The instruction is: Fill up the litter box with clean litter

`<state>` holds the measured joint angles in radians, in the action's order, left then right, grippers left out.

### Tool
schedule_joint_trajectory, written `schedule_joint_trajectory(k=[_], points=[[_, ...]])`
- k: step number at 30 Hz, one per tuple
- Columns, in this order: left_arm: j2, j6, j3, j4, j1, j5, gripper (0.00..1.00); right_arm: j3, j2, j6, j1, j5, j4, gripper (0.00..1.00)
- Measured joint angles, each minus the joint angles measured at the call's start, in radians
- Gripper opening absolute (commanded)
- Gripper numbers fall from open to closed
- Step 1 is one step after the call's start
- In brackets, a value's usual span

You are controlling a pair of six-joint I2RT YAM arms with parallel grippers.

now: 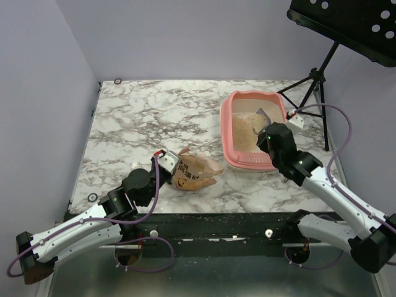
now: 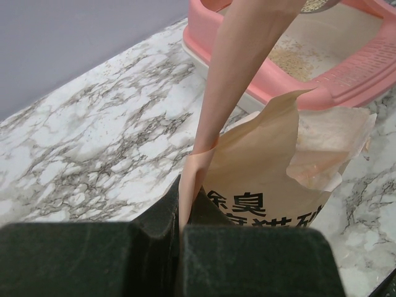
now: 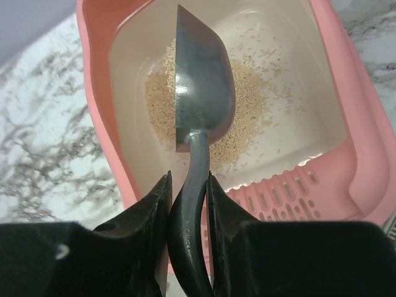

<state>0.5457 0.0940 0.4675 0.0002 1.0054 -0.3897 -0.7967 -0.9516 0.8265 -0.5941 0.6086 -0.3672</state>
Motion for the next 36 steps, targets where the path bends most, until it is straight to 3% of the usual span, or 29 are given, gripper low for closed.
schedule_joint_trajectory(k=[11, 23, 30, 36], points=[[0.001, 0.003, 0.002, 0.000, 0.000, 0.000, 0.00, -0.275, -0.223, -0.283, 0.003, -0.084, -0.270, 0.00], [-0.008, 0.003, 0.002, -0.008, 0.000, 0.000, 0.00, -0.712, -0.479, -0.559, 0.007, -0.158, -0.616, 0.00], [-0.017, 0.003, 0.002, -0.018, 0.000, 0.000, 0.00, -0.760, -0.601, -0.618, 0.007, -0.143, -0.777, 0.00], [-0.017, 0.003, 0.002, -0.018, 0.000, 0.000, 0.00, -0.773, -0.534, -0.626, 0.007, -0.138, -0.806, 0.00]])
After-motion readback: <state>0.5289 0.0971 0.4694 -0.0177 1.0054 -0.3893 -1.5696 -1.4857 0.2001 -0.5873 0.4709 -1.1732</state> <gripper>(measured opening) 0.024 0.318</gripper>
